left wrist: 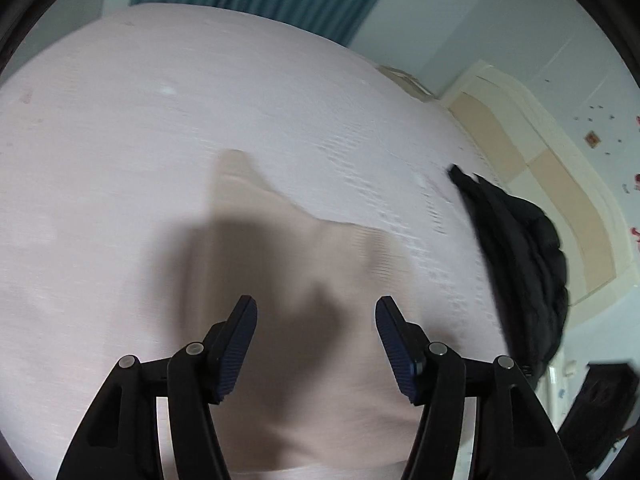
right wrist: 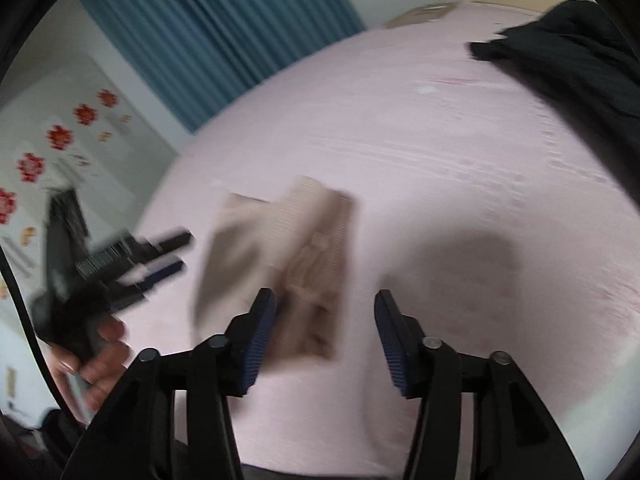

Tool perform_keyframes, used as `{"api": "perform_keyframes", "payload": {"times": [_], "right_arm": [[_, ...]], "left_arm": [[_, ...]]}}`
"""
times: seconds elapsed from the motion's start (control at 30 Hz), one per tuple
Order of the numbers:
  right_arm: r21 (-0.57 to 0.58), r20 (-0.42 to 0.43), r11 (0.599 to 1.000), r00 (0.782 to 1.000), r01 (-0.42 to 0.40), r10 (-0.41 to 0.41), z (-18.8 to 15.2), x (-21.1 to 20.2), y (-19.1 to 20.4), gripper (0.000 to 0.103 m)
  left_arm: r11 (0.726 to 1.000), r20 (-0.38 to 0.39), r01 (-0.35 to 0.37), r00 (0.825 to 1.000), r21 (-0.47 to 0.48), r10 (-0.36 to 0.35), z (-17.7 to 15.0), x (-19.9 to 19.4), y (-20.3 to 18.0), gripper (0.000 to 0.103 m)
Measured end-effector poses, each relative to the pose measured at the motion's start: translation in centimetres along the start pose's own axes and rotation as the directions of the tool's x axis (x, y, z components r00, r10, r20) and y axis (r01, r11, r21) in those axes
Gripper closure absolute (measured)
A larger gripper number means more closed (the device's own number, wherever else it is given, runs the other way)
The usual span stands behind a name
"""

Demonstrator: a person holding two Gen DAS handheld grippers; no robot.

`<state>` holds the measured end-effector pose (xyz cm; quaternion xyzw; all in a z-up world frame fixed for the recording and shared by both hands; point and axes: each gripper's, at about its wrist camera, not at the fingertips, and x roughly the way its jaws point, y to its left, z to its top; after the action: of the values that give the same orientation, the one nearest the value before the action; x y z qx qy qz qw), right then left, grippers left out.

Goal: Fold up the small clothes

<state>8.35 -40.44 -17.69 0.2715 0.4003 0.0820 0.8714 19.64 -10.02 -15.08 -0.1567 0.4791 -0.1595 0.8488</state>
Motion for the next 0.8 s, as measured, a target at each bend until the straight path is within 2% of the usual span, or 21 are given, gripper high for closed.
{"api": "perform_keyframes", "payload": {"times": [0.07,0.17,0.2,0.23,0.27,0.3,0.33,0.4,0.43,0.53,0.6,0.7,0.8], "right_arm": [[-0.004,-0.004,0.999,0.999,-0.037,0.037,0.6,1.7,1.1,0.040],[-0.021,-0.028,1.000,0.999,0.022,-0.023,1.2,5.3,1.8,0.042],[-0.031,-0.049,0.998,0.997,0.060,-0.061,1.1,6.7,1.8,0.047],[-0.044,-0.068,0.995,0.994,0.085,-0.088,1.0,7.8,1.9,0.060],[-0.068,-0.098,0.992,0.989,0.108,-0.114,0.9,9.2,1.9,0.069],[-0.095,-0.113,0.989,0.986,0.109,-0.120,0.8,9.7,1.9,0.079],[-0.141,-0.098,0.985,0.989,0.101,-0.115,0.8,9.7,2.2,0.083],[-0.178,-0.026,0.981,0.996,0.075,-0.081,0.8,8.2,2.1,0.086],[-0.162,-0.018,0.984,0.997,0.075,-0.079,0.9,8.0,1.6,0.086],[-0.106,-0.082,0.981,0.982,0.162,-0.171,-0.1,9.8,-0.3,0.087],[-0.136,-0.060,0.975,0.981,0.173,-0.183,-0.4,9.5,0.0,0.082],[-0.076,-0.070,0.984,0.984,0.159,-0.164,0.3,9.2,-0.7,0.049],[0.013,-0.127,0.997,0.989,0.080,-0.078,1.2,10.6,-2.6,0.041]], "left_arm": [[1.000,-0.002,-0.022,1.000,-0.008,0.022,0.1,-0.4,1.9,0.043],[0.999,-0.010,-0.032,0.999,-0.040,0.032,-0.3,-0.9,4.7,0.043],[0.998,-0.013,-0.029,1.000,-0.048,0.029,-0.3,-1.0,5.3,0.043],[0.998,-0.015,-0.025,1.000,-0.057,0.025,-0.5,-1.0,6.0,0.043],[0.998,-0.017,-0.021,1.000,-0.061,0.020,-0.4,-0.7,6.2,0.043],[0.998,-0.021,-0.013,1.000,-0.061,0.012,-0.5,-0.6,6.7,0.043],[0.998,-0.025,-0.010,1.000,-0.058,0.008,-0.7,-0.4,7.2,0.043],[0.999,-0.032,-0.003,0.999,-0.049,0.001,-0.8,0.1,7.4,0.043],[0.999,-0.035,0.014,0.999,-0.042,-0.015,-0.9,0.4,7.5,0.043],[0.998,-0.058,0.051,0.997,-0.036,-0.053,-1.2,1.5,7.6,0.043],[0.997,-0.082,0.060,0.995,-0.043,-0.063,-1.5,2.4,7.8,0.043],[0.995,-0.084,0.087,0.992,-0.040,-0.091,-1.8,2.7,7.8,0.043],[0.995,-0.069,0.098,0.993,-0.032,-0.100,-1.8,2.4,8.2,0.043]]}}
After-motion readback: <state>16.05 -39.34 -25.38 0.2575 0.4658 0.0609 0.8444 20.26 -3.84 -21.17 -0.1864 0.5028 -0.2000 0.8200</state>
